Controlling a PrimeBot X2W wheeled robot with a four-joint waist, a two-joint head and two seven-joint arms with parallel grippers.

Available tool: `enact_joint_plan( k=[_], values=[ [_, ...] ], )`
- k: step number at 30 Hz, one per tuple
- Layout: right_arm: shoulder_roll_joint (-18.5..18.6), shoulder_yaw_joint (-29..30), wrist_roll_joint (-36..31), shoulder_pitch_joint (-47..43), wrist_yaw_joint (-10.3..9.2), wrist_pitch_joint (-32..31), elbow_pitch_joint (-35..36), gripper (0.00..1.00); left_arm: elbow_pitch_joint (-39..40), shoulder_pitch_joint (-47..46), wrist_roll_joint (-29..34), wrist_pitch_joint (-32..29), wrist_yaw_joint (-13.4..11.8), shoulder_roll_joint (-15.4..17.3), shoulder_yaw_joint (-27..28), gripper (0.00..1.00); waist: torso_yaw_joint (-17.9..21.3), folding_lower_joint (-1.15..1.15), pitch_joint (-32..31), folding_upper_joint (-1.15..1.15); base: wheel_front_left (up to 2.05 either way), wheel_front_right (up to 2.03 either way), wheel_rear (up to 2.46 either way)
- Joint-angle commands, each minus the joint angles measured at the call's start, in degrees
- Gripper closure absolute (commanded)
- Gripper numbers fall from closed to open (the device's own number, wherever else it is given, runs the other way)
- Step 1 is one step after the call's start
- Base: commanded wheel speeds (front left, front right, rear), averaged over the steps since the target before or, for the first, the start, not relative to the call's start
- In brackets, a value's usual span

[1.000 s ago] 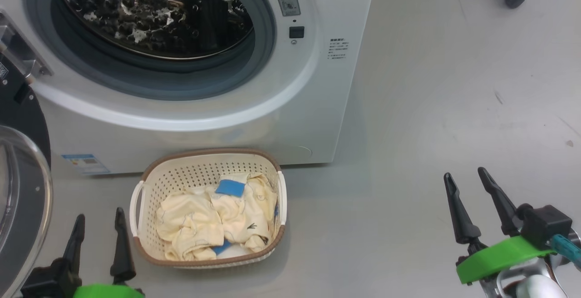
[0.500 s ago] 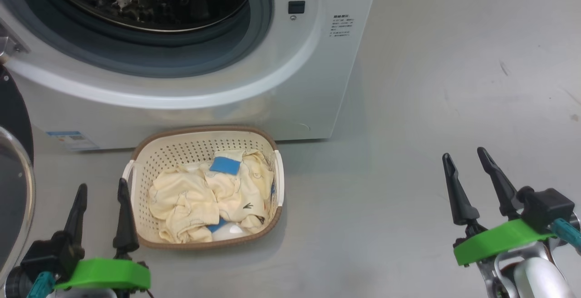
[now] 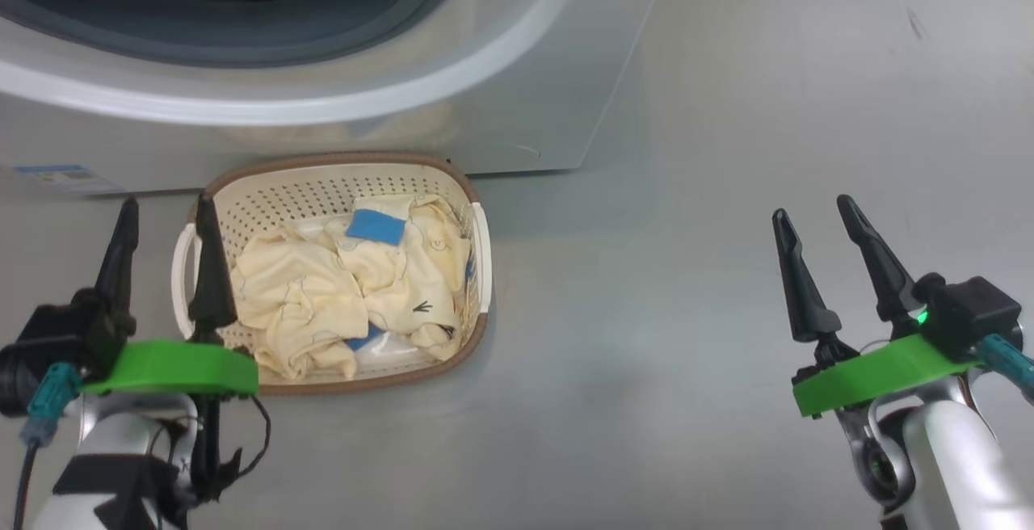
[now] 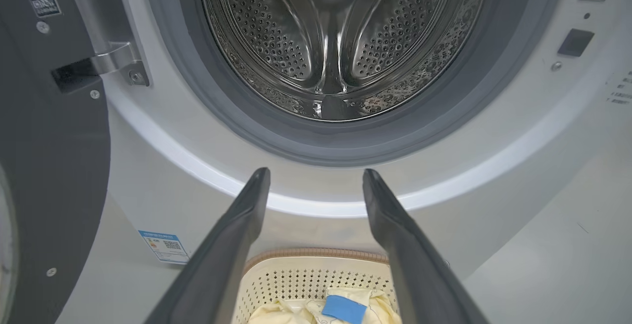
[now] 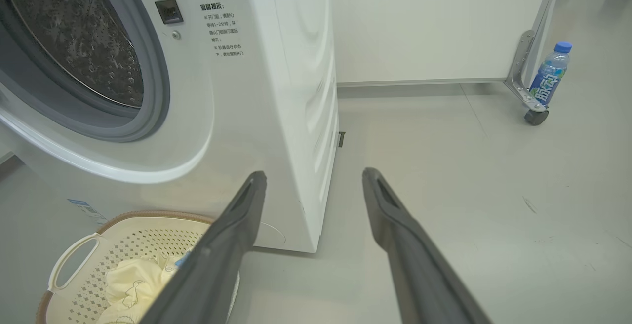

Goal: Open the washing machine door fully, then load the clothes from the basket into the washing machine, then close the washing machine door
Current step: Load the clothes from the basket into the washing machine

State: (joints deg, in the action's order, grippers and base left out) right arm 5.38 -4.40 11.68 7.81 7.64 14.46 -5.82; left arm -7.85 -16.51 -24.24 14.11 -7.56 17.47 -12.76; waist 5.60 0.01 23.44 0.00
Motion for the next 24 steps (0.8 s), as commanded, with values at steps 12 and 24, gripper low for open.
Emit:
enact_joint_plan(
  k=[12, 24],
  values=[
    [0.06, -2.97, 0.31, 5.42, -0.15, 0.54, 3.16, 0.0, -6.66, -12.97, 0.97, 0.45, 3.14, 2.49, 1.59, 0.0, 2.35, -0.01, 11.06, 0.0, 0.0, 0.0, 0.0],
    [-0.69, -3.31, 0.46, 8.28, -0.15, 0.54, 3.74, 0.0, -17.25, -20.67, 1.68, 0.58, 6.06, 3.13, 0.4, 0.0, 3.77, -0.01, 18.08, 0.0, 0.0, 0.0, 0.0]
  ],
)
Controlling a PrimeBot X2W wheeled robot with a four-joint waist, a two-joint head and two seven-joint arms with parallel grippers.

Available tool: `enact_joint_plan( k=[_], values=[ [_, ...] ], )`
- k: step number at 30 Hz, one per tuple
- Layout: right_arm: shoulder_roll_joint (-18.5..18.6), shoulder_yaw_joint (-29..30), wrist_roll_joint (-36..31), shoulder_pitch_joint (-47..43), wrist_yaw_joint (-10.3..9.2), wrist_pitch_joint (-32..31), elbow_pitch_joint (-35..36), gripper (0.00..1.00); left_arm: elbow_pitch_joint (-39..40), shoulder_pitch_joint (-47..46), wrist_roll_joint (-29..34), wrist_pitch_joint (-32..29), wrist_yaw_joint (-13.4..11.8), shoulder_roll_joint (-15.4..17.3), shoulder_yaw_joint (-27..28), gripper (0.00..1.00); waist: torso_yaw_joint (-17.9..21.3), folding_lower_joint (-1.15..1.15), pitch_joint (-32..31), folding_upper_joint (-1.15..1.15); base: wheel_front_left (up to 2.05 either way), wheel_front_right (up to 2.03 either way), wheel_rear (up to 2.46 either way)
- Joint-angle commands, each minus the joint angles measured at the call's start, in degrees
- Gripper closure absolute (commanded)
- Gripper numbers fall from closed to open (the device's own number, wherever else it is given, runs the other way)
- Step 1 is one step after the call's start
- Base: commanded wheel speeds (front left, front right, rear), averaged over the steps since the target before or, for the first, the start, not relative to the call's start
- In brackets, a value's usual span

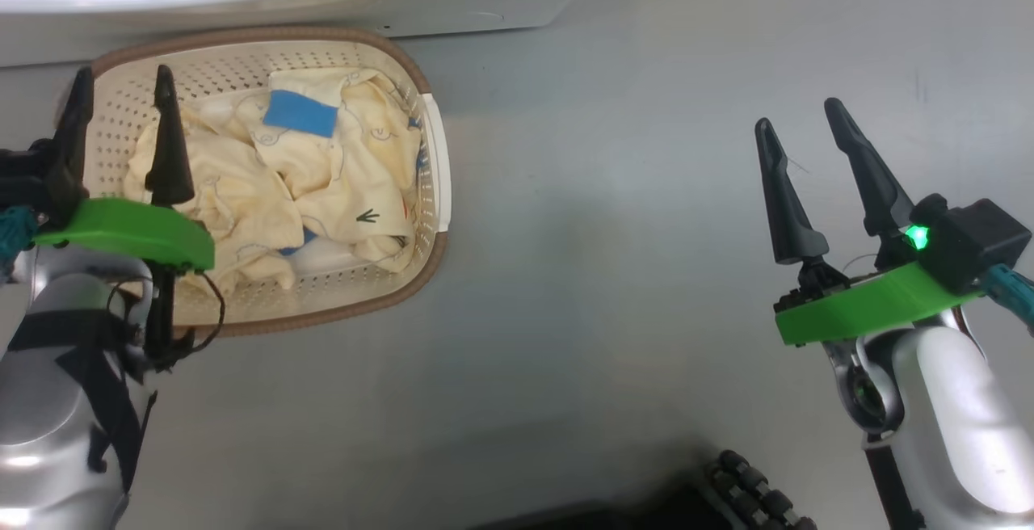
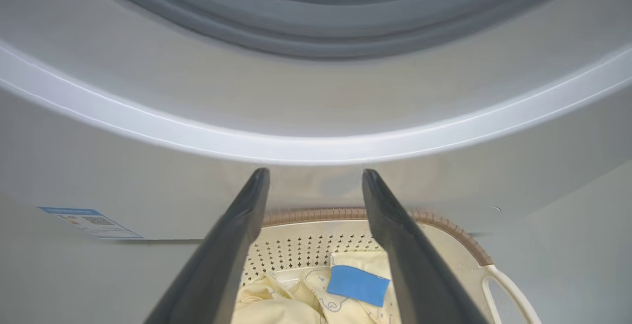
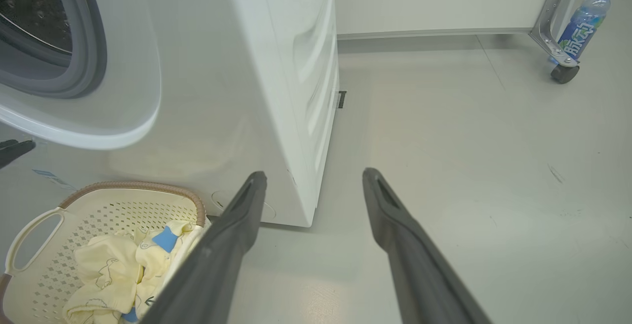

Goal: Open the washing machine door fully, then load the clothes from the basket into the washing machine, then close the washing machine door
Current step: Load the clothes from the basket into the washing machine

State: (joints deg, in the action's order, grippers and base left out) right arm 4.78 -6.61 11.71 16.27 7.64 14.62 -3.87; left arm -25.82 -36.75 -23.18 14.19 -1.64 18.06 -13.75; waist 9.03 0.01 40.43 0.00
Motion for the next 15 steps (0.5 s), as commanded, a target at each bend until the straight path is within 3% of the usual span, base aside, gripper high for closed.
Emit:
enact_joint_plan(
  k=[1, 15],
  values=[
    [-0.18, -1.09, 0.49, 0.05, -0.15, 0.38, 1.8, 0.0, -0.66, -0.93, 0.74, 0.46, 0.62, 2.68, 1.04, 0.0, 0.4, -0.01, 1.53, 0.0, 0.0, 0.0, 0.0],
    [-0.97, -1.74, 0.5, 2.16, -0.15, 0.38, 2.18, 0.0, -16.11, -8.94, 3.7, 0.12, 4.92, 4.28, -3.25, 0.0, 0.79, -0.01, 7.34, 0.0, 0.0, 0.0, 0.0]
  ],
)
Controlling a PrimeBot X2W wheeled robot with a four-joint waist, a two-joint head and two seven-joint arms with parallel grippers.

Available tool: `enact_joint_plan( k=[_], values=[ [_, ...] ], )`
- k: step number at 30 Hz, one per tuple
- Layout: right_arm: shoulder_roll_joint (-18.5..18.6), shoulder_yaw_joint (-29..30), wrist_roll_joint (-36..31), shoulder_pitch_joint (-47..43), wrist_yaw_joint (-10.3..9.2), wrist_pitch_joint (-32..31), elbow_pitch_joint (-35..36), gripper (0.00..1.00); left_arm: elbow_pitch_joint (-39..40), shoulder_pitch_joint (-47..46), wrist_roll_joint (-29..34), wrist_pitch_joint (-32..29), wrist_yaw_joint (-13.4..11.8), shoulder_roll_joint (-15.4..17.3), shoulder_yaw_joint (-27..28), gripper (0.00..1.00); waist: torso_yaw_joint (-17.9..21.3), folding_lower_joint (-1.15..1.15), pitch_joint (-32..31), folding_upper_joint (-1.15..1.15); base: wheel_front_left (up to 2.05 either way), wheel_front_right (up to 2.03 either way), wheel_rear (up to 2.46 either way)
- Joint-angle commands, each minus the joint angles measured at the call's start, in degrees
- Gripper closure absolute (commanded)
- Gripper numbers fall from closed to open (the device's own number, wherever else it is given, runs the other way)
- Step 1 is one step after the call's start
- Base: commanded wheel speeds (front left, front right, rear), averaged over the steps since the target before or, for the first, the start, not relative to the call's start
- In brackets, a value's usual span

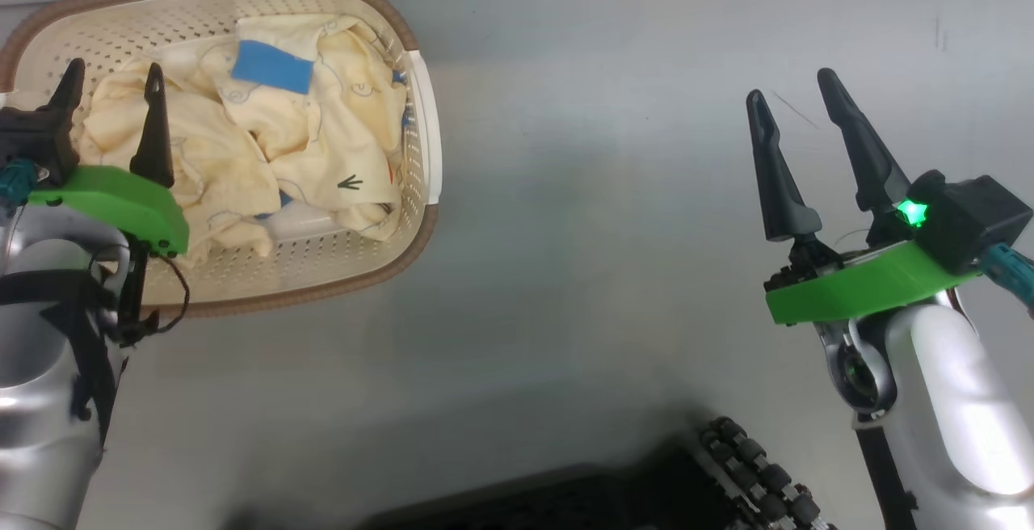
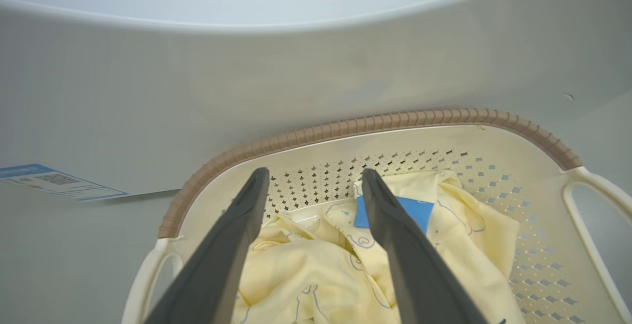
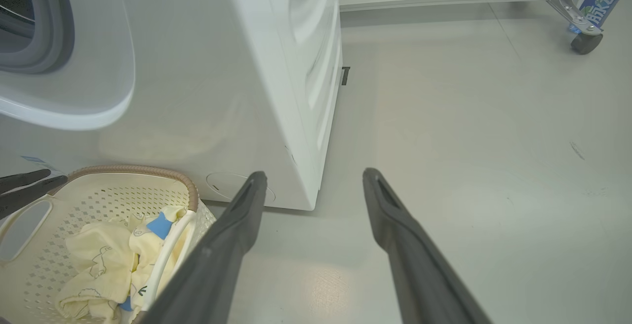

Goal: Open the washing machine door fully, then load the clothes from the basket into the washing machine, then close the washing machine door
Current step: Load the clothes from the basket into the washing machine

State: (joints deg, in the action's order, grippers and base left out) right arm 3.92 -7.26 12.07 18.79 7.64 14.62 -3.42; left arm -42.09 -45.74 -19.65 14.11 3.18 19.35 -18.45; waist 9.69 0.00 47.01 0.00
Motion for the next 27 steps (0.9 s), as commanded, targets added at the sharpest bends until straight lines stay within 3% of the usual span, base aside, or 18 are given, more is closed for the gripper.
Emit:
enact_joint_plan(
  k=[1, 15, 27],
  values=[
    [-0.16, -1.18, 0.08, -0.17, -0.15, 0.38, 1.78, 0.0, -0.89, -0.43, 0.29, 0.08, 0.18, 3.06, 1.26, 0.0, 0.2, 0.0, 1.16, 0.0, 0.0, 0.0, 0.0],
    [-0.68, -2.14, 0.67, 1.5, -0.15, 0.38, 1.41, 0.0, -11.53, -7.05, 8.58, -4.74, 2.68, 5.93, -8.77, 0.0, 0.97, 0.0, 4.7, 0.0, 0.0, 0.0, 0.0],
    [-0.94, -3.05, 1.04, 2.26, -0.15, 0.38, 1.68, 0.0, -17.73, -13.14, 13.96, -11.95, 2.12, 6.91, -14.72, 0.0, 1.99, 0.0, 7.7, 0.0, 0.0, 0.0, 0.0]
  ],
)
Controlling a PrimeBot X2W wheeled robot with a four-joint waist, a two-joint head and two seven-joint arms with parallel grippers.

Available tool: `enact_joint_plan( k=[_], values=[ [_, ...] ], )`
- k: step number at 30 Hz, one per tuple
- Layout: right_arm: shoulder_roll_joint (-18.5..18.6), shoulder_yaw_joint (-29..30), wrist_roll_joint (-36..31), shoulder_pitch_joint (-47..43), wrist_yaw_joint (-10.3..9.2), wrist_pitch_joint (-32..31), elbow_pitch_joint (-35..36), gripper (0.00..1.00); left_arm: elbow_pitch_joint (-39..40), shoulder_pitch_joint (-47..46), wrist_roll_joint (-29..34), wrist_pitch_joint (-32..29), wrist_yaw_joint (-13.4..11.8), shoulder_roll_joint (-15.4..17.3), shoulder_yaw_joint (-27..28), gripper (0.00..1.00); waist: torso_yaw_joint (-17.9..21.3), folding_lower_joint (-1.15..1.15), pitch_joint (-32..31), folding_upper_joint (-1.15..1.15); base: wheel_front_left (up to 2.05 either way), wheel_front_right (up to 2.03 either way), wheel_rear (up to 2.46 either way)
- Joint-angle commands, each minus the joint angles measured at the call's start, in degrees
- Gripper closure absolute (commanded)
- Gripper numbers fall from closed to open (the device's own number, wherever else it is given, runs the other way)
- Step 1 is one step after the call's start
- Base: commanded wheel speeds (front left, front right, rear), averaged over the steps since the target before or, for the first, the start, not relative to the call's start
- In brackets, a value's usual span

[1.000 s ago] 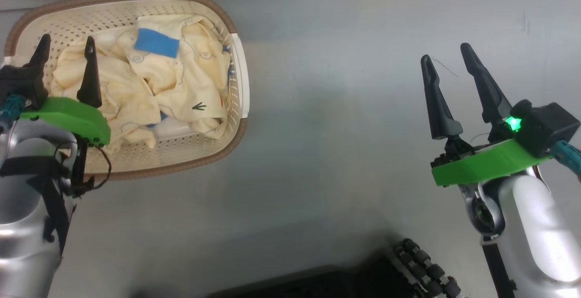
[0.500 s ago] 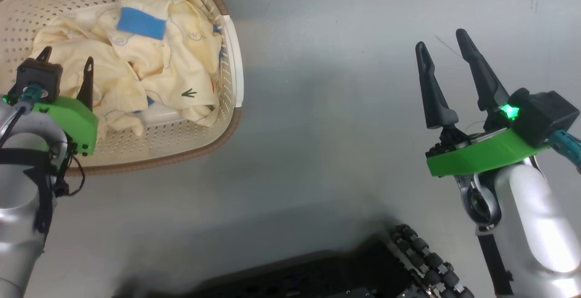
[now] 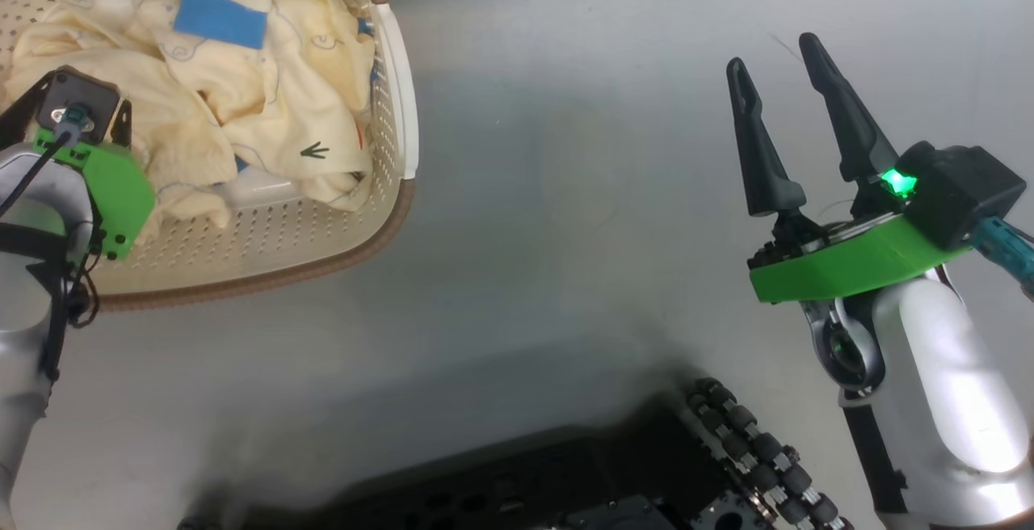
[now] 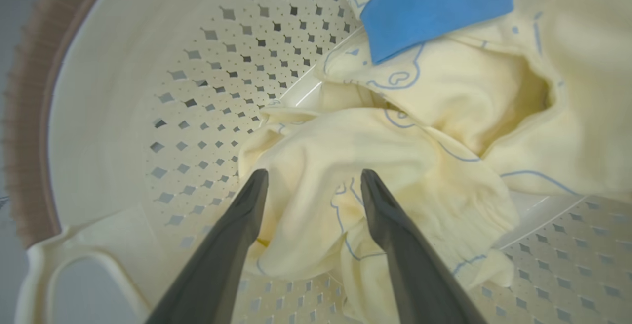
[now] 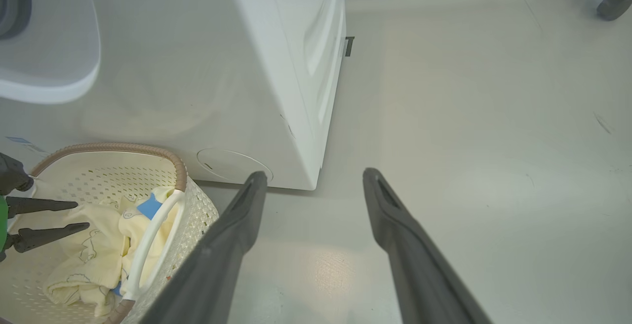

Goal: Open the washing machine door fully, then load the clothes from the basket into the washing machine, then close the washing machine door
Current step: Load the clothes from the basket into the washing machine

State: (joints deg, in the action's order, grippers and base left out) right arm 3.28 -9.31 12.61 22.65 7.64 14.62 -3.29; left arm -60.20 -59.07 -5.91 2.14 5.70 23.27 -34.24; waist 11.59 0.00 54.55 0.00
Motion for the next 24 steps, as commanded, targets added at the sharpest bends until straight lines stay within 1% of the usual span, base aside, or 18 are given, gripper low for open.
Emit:
enact_joint_plan(
  k=[1, 4, 9, 13, 14, 15, 16, 17, 21, 24],
  values=[
    [-0.31, -1.01, 0.55, -1.55, -0.15, 0.38, 1.56, 0.0, 0.11, -0.11, 0.38, -0.3, -0.41, 2.98, 0.79, 0.0, 0.14, 0.0, 0.44, 0.0, 0.0, 0.0, 0.0],
    [-0.34, -1.13, 0.64, -1.47, -0.15, 0.38, 1.66, 0.0, -0.44, -0.93, 1.61, -1.03, -0.52, 3.27, -0.62, 0.0, 0.3, 0.0, 1.12, 0.0, 0.0, 0.0, 0.0],
    [-0.37, -1.72, 0.77, -1.26, -0.15, 0.38, 1.71, 0.0, -1.99, -2.48, 5.14, -4.16, -0.59, 4.28, -4.31, 0.0, 0.94, 0.0, 1.92, 0.0, 0.0, 0.0, 0.0],
    [-0.38, -2.22, 1.12, -1.23, -0.15, 0.38, 1.6, 0.0, -2.57, -3.71, 6.37, -4.55, -1.23, 4.77, -5.66, 0.0, 1.56, 0.0, 2.08, 0.0, 0.0, 0.0, 0.0],
    [-0.39, -2.33, 1.26, -1.2, -0.15, 0.38, 1.55, 0.0, -2.7, -3.84, 6.38, -4.43, -1.28, 4.76, -5.79, 0.03, 1.72, 0.0, 2.02, 0.0, 0.0, 0.0, 0.0],
    [-0.39, -2.4, 1.44, -1.18, -0.15, 0.38, 1.58, 0.0, -2.91, -3.88, 6.36, -4.37, -1.24, 4.75, -5.94, 0.4, 1.86, 0.0, 1.92, 0.0, 0.0, 0.0, 0.0],
    [-0.39, -2.38, 1.56, -1.16, -0.15, 0.38, 1.69, 0.0, -2.99, -3.93, 6.33, -4.07, -1.21, 4.7, -6.08, 0.82, 1.99, 0.0, 1.8, 0.0, 0.0, 0.0, 0.0],
    [-0.39, -2.27, 1.74, -1.14, -0.15, 0.38, 1.92, 0.0, -3.14, -3.91, 6.34, -3.81, -1.14, 4.68, -6.28, 1.0, 2.12, 0.0, 1.67, 0.0, 0.0, 0.0, 0.0],
    [-0.39, -1.61, 1.82, -1.4, -0.15, 0.38, 2.36, 0.0, -4.48, -3.52, 5.32, -3.76, -0.72, 3.76, -6.34, 1.0, 2.15, 0.0, 0.78, 0.0, 0.0, 0.0, 0.0],
    [-0.39, -0.86, 1.26, -1.81, -0.15, 0.38, 2.67, 0.0, -5.11, -2.56, 4.05, -2.01, -1.22, 2.88, -5.76, 1.0, 1.82, 0.0, -0.15, 0.0, 0.0, 0.0, 0.0]
  ],
)
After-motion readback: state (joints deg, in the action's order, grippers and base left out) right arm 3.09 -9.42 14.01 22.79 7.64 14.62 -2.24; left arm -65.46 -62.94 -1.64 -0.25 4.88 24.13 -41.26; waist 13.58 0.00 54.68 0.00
